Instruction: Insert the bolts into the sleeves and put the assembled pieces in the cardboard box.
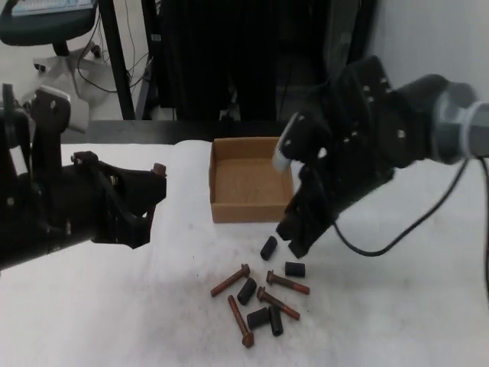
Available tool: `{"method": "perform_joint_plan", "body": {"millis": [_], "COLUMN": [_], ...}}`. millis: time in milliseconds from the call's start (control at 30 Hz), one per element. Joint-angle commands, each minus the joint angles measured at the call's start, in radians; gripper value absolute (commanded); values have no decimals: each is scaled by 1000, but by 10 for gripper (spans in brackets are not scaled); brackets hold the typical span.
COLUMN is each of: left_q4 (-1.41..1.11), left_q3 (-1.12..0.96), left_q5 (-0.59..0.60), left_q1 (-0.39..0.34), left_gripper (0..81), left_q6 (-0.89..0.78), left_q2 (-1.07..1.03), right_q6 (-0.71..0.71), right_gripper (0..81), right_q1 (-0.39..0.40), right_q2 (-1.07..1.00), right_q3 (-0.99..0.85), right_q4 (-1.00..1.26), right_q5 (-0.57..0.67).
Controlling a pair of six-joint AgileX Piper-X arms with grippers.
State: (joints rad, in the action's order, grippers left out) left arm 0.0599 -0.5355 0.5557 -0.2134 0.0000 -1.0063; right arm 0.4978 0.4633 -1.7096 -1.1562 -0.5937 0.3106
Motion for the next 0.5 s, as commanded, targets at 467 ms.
{"method": "perform_joint_plan", "body": {"millis": [467], "left_q4": [-31], "left_q3": [-2], "left_q5": [-75], "left_q1": [3], "left_gripper": [4], "left_q6": [46], "left_q2": [15], "right_q6": [423], "right_gripper": [342], "right_q1": [24], "right_q2": [-168], "right_q3": [-59], "right_q4": [-54], "right_q5": [-209]}}
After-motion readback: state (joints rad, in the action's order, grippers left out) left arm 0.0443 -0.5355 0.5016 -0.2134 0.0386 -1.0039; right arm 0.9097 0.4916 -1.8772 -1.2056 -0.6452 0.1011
